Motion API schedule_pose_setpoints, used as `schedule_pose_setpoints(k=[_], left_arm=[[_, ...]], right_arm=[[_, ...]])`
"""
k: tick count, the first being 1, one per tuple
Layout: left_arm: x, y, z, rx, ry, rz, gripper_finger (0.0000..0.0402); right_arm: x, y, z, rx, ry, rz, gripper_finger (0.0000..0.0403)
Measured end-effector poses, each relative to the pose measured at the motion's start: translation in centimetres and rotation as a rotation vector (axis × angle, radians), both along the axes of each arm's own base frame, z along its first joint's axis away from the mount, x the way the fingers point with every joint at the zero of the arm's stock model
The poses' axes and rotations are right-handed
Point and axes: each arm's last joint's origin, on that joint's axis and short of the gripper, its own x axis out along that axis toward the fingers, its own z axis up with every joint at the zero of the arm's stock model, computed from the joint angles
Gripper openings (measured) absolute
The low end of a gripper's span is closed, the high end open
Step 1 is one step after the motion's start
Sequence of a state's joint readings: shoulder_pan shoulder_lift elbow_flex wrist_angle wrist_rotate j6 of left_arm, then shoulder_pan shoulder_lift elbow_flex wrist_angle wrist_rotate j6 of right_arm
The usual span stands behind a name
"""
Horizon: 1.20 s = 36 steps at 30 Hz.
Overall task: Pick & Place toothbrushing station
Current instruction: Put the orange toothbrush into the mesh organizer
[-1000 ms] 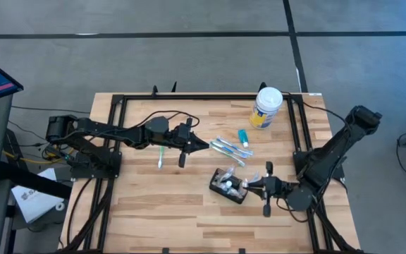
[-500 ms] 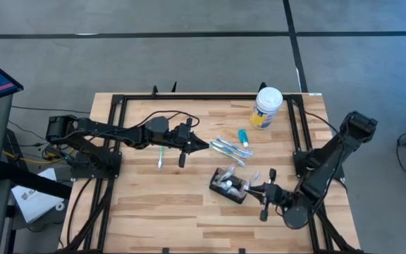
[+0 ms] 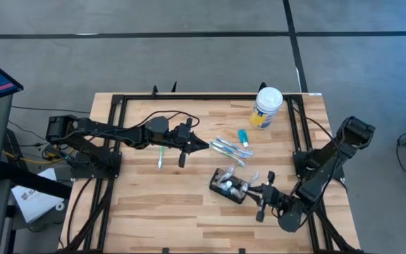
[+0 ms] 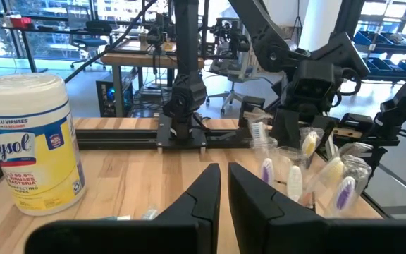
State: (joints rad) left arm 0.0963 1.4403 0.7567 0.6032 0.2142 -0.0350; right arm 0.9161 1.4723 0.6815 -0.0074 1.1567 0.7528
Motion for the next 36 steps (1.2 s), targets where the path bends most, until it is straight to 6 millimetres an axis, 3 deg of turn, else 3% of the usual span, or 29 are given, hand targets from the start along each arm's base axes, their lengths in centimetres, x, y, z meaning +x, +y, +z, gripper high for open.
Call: schedule_pose_setpoints(k=[18, 28, 36], left_arm=[[0.0, 0.0, 0.0, 0.000, 0.000, 0.000, 0.0021], [0.0, 0.0, 0.0, 0.000, 0.001, 0.000, 0.0021], [0.0, 0.0, 0.0, 0.000, 0.001, 0.000, 0.0021]], right_arm=[[0.0, 0.0, 0.0, 0.004, 0.007, 0.008, 0.0101], [-0.7, -0.9, 2.0, 0.001, 0.009, 0.040, 0.0136], [-1.3, -1.6, 3.1, 0.001, 0.014, 0.046, 0.0135]])
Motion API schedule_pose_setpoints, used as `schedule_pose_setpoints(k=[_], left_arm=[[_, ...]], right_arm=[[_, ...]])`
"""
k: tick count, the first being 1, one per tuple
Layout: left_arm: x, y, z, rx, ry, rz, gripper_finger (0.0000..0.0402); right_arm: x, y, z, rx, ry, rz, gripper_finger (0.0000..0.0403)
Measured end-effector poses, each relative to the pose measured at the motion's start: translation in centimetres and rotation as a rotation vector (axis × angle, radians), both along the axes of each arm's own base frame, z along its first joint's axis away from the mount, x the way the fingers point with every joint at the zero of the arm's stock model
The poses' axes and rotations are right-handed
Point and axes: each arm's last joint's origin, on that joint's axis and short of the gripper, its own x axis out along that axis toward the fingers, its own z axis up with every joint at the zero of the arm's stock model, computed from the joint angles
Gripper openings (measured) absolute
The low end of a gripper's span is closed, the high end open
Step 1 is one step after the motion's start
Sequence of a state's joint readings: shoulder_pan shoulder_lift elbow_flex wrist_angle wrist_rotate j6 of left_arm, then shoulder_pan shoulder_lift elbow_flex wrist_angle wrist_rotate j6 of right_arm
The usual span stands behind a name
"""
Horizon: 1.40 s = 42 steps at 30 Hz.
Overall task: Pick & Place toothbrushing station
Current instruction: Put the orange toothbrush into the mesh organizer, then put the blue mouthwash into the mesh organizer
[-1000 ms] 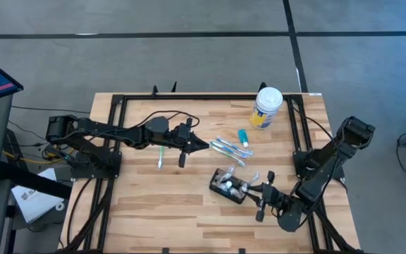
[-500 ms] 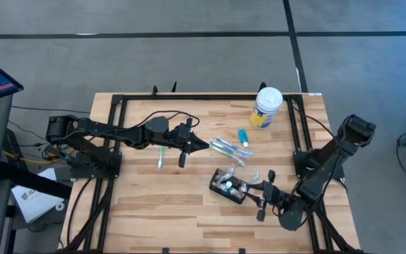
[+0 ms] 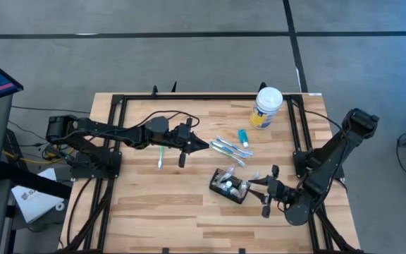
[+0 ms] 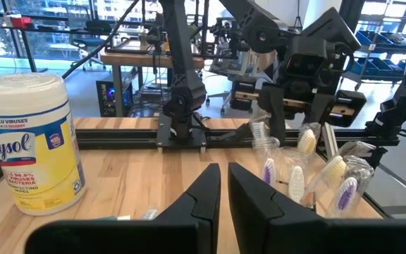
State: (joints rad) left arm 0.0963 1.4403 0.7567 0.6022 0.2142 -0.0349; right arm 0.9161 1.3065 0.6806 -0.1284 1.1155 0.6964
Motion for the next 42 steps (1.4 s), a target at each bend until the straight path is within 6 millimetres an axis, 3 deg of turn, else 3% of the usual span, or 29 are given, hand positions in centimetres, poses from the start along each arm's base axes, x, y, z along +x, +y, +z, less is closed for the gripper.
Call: schedule_pose_setpoints(k=[11, 30, 42], left_arm=[[0.0, 0.0, 0.0, 0.000, 0.000, 0.000, 0.0021], [0.0, 0.0, 0.0, 0.000, 0.000, 0.000, 0.0021], [0.0, 0.0, 0.0, 0.000, 0.000, 0.000, 0.0021]], right_arm=[[-0.9, -1.1, 1.4, 0.006, 0.012, 0.014, 0.0134], [-2.4, -4.1, 5.5, -0.080, -0.041, 0.052, 0.0131], [-2.5, -6.9, 4.6, -0.099, 0.055, -0.077, 0.0131]])
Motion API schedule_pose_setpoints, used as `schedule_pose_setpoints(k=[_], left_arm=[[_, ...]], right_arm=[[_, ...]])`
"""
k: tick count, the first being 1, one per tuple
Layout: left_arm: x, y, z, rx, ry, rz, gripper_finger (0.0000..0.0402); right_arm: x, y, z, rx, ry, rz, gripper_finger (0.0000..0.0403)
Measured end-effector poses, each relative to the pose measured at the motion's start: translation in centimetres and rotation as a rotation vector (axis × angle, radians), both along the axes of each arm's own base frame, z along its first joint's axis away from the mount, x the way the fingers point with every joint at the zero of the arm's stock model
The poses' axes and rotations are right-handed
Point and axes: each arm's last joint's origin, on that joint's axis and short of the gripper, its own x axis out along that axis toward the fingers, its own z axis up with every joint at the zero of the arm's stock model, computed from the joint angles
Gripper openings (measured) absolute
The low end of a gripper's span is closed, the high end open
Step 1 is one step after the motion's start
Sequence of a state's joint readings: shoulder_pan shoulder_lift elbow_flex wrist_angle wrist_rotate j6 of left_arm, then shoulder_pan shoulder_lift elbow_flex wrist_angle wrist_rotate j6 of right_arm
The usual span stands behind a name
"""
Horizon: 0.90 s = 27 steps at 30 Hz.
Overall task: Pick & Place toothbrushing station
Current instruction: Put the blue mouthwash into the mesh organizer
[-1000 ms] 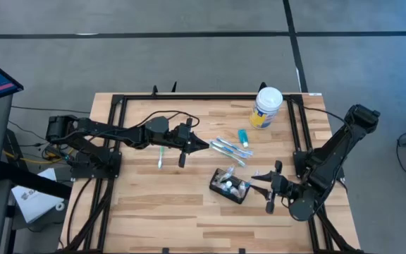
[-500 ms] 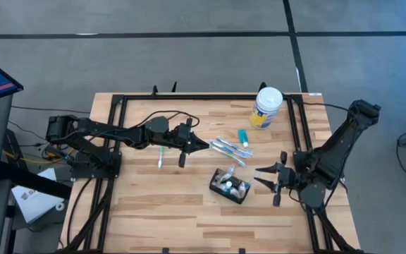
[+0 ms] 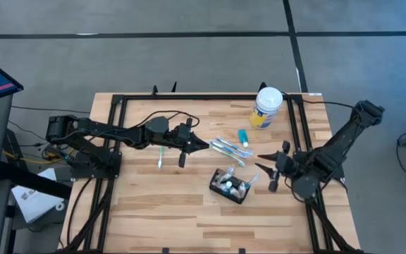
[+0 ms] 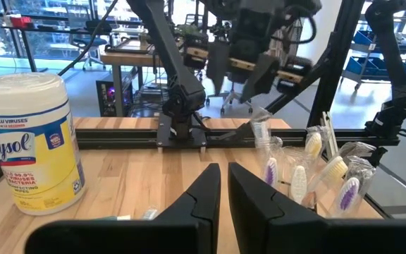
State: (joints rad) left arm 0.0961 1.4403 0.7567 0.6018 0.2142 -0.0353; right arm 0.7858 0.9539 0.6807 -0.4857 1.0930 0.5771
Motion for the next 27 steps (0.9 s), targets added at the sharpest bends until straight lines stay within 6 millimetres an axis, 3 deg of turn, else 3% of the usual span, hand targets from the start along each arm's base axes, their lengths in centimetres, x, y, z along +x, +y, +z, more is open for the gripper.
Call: schedule_pose_setpoints(k=[13, 27], left_arm=[[0.0, 0.0, 0.0, 0.000, 0.000, 0.000, 0.0021], [0.0, 0.0, 0.0, 0.000, 0.001, 0.000, 0.0021]], right_arm=[[-0.5, -2.3, -2.1, 0.095, 0.100, -0.218, 0.0131], [1.0, -2.4, -4.9, 0.111, 0.193, -0.379, 0.0131]])
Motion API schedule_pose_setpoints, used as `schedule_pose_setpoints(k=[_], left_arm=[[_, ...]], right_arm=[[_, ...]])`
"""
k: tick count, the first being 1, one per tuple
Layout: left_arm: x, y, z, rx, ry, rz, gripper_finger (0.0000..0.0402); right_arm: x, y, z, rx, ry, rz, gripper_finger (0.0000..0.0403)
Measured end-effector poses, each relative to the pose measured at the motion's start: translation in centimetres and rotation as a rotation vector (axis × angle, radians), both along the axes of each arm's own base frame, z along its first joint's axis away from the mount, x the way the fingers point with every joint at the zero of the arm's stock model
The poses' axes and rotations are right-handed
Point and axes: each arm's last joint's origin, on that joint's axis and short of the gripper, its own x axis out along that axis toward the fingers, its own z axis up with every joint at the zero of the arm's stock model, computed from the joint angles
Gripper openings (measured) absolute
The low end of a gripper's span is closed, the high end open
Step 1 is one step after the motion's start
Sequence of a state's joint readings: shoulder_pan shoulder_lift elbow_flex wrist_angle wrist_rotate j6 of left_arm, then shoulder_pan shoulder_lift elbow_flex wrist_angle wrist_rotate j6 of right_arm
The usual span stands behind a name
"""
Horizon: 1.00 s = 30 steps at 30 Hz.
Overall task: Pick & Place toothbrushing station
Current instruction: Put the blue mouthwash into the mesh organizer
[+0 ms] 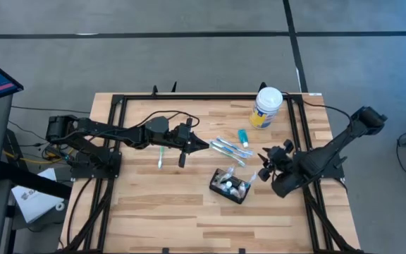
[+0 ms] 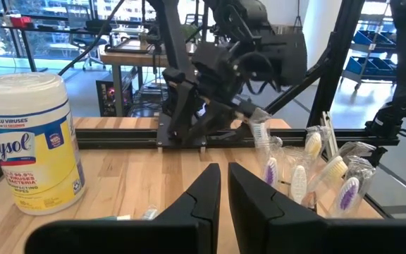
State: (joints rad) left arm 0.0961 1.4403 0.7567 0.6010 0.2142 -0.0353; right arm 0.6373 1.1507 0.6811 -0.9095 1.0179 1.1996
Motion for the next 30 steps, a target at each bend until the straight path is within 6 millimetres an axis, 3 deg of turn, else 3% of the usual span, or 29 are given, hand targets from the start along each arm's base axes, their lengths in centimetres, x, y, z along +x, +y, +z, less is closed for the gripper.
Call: schedule_pose_setpoints(k=[11, 15, 21, 30], left_arm=[[0.0, 0.0, 0.0, 0.000, 0.001, -0.001, 0.0021], [0.0, 0.0, 0.0, -0.001, 0.002, -0.001, 0.0021], [0.0, 0.0, 0.0, 0.000, 0.002, -0.001, 0.0021], [0.0, 0.0, 0.0, 0.000, 0.002, -0.001, 0.0021]], right_arm=[[0.0, 0.2, -1.7, -0.038, 0.075, -0.067, 0.0131], [-0.6, 0.0, -3.2, -0.016, 0.089, -0.082, 0.0131], [-2.5, -0.9, -5.7, 0.035, 0.060, -0.112, 0.0131], [-3.3, -2.9, -6.3, 0.133, -0.005, -0.167, 0.0131]])
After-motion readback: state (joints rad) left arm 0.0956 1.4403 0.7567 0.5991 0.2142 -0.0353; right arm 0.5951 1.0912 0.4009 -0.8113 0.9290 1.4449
